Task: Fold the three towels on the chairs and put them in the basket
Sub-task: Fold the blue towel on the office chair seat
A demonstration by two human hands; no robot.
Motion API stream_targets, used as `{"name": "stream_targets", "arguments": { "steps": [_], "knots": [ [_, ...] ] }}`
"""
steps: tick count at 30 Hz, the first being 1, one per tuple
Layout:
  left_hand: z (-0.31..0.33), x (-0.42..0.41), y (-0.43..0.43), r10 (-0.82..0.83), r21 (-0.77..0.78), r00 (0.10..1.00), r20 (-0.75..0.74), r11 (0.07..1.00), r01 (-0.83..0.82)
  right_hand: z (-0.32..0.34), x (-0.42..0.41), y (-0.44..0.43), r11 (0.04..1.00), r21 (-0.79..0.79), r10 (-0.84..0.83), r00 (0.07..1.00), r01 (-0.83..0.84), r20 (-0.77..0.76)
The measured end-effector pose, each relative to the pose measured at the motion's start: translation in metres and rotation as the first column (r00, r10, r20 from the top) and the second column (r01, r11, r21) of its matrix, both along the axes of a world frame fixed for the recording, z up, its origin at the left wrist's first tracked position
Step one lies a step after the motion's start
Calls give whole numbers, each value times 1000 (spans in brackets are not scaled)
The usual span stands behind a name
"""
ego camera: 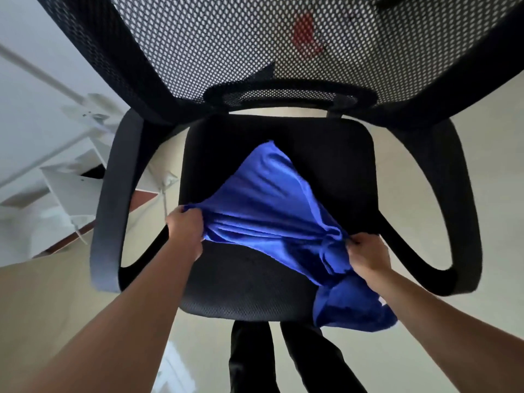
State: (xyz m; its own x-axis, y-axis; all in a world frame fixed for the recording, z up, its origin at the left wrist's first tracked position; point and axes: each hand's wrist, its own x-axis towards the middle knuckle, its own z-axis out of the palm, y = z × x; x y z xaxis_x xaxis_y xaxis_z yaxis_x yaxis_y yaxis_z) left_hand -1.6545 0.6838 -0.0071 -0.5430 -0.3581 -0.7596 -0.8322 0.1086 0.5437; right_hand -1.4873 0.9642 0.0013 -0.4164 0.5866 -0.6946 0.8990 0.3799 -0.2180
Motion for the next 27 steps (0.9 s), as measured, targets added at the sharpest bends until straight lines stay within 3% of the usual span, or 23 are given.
{"name": "stream_targets", "arguments": {
  "steps": [2, 4, 8, 10, 15, 17, 20, 27],
  "knots": [
    [0, 1, 3, 40, 114, 999, 26, 993, -43, 3, 0, -1, 998, 50, 43, 999, -44, 16],
    [-3, 7, 5, 30, 159, 999, 35, 987, -35, 3, -22, -8, 993, 101, 71, 990, -59, -119],
    [-10, 34, 5, -53, 3, 995, 82, 999, 53, -6, -106, -33, 994, 28, 106, 939, -103, -327],
    [-11, 47, 1, -2, -31, 996, 85, 1000, 5, -10, -151, -43, 993, -69, 71, 938, -100, -340],
    [-14, 51, -17, 161, -64, 985, 55, 985, -157, -19, -178, -43, 951, -88, 272, 935, -298, -226],
    [-16, 37, -27, 180, -132, 983, 14, 975, -177, -25, -165, -27, 978, -105, 143, 950, -178, -279],
    [-11, 3, -24, 60, -176, 995, -84, 982, -74, -27, -148, 8, 999, -26, -46, 933, 39, -356],
    [-11, -110, 32, -269, -217, 937, -222, 951, 222, -37, -172, 67, 961, -33, -263, 873, 274, -411]
  ]
}}
